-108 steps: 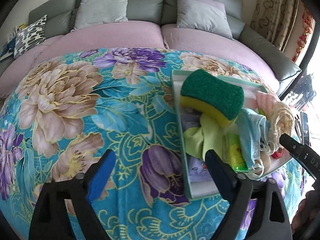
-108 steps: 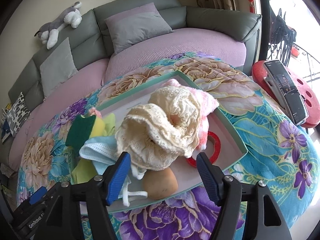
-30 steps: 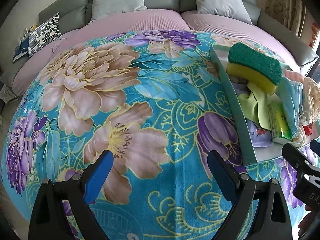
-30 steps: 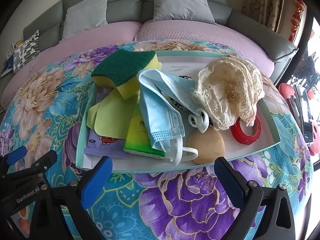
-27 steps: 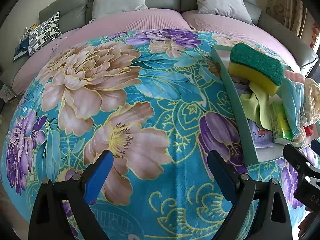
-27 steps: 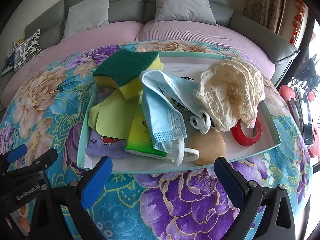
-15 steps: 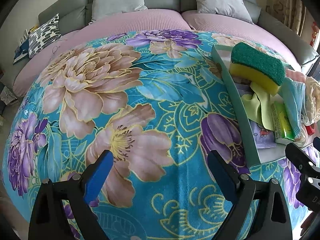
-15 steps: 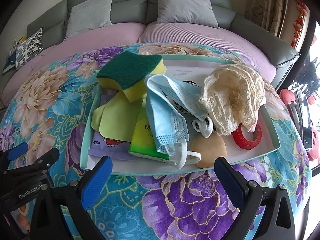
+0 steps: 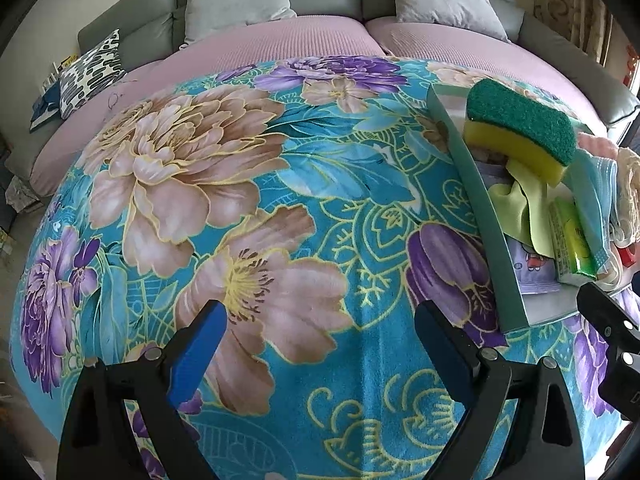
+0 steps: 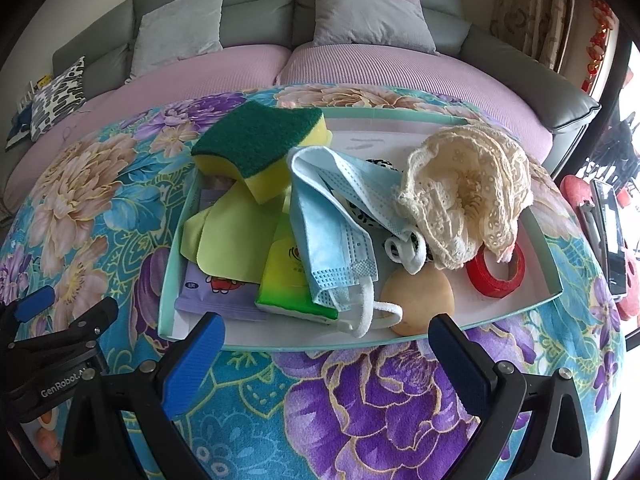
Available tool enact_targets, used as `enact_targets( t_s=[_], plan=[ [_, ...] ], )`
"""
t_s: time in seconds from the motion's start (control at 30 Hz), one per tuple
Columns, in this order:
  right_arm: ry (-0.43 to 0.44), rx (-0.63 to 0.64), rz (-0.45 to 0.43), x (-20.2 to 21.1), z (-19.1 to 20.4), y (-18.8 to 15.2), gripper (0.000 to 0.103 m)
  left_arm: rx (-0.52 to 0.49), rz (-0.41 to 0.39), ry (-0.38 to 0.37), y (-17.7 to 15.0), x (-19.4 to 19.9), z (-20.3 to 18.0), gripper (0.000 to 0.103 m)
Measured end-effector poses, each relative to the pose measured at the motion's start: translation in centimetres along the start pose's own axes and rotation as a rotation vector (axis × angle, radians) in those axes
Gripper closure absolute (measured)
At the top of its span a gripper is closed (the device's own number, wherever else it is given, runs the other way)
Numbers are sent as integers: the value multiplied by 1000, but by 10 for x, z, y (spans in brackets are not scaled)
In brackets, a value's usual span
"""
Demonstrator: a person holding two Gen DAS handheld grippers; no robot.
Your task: Organize soft objects
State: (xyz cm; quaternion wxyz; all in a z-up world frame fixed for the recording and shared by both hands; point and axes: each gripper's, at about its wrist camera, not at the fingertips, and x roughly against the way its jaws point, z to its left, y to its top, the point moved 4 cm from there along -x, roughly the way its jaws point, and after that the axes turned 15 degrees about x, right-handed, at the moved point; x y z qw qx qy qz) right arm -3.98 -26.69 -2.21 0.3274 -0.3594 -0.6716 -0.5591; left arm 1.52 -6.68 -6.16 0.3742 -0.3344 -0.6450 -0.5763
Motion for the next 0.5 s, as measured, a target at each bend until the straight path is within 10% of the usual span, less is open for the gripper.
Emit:
enact_targets(
  t_s=[0.5],
  plan=[
    [-2,-8,11,-4,-1,-2,0,-40,-1,8,-3,-1,-2,8]
  ],
)
